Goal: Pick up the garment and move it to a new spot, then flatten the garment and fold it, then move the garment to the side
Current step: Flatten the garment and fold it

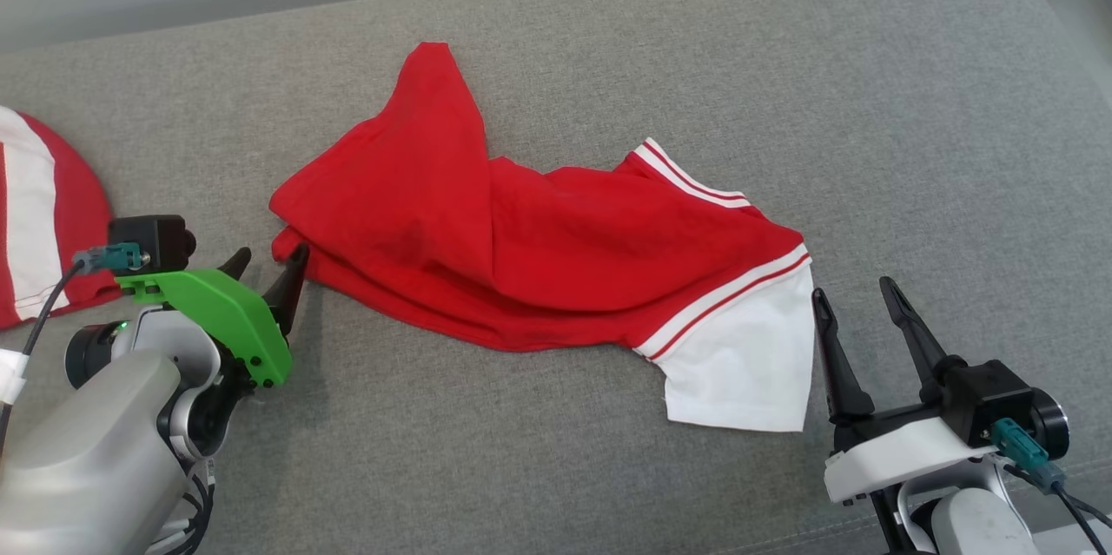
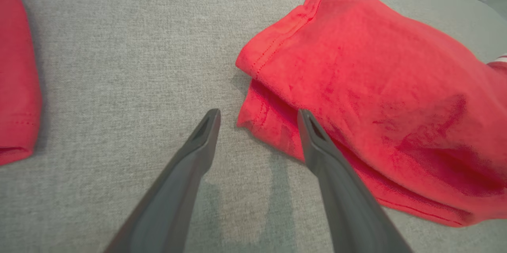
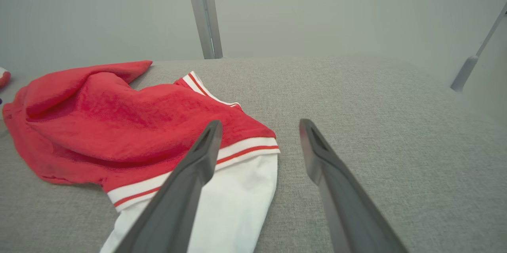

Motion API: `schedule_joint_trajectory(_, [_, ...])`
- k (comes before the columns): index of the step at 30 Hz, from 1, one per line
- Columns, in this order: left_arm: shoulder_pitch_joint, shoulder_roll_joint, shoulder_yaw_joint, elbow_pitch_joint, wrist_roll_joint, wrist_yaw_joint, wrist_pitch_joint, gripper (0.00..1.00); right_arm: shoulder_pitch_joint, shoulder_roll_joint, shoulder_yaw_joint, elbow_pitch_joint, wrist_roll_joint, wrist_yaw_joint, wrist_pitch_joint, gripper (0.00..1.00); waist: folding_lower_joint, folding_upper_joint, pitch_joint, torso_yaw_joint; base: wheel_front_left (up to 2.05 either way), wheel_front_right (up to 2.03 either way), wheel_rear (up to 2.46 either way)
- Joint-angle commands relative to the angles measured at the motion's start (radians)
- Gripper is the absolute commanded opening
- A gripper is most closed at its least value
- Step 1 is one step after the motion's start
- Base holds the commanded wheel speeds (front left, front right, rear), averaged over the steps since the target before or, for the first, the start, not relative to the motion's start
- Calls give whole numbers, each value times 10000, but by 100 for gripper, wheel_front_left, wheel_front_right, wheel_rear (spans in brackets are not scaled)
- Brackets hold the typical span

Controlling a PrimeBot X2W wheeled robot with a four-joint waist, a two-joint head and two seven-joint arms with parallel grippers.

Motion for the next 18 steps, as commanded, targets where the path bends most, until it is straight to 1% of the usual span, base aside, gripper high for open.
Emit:
schedule_joint_trajectory(1, [-155,-12,-60,148,116,20,69,100,-79,-24,-44,-40,-104,-14,-31,100,0,0,96,-112,0,0,0])
schedule_joint_trajectory(7, [-412,-127,-148,829,141,-237,388,100,-142,-22,-51,-55,-32,-14,-31,100,0,0,282,-335,0,0,0])
schedule_joint_trajectory(11, [-539,-216,-143,1263,108,-499,454,100,-178,-24,-20,-80,49,-14,-31,100,0,0,376,-422,0,0,0])
schedule_joint_trajectory(12, [-586,-295,-138,1443,27,-651,543,49,-184,-24,-23,-87,86,-14,-31,100,0,0,408,-432,0,0,0])
schedule_joint_trajectory(13, [-563,-363,-229,1623,15,-826,687,0,-184,-22,-23,-80,117,-14,-31,100,0,0,415,-431,0,0,0])
schedule_joint_trajectory(16, [-514,-428,-217,1715,-38,-1061,612,0,-144,-24,-67,-83,123,-14,-31,100,0,0,397,-388,0,0,0])
schedule_joint_trajectory(18, [-483,-381,-84,1606,-70,-1154,317,0,-76,-24,-127,-74,134,-14,-31,100,0,0,342,-324,0,0,0])
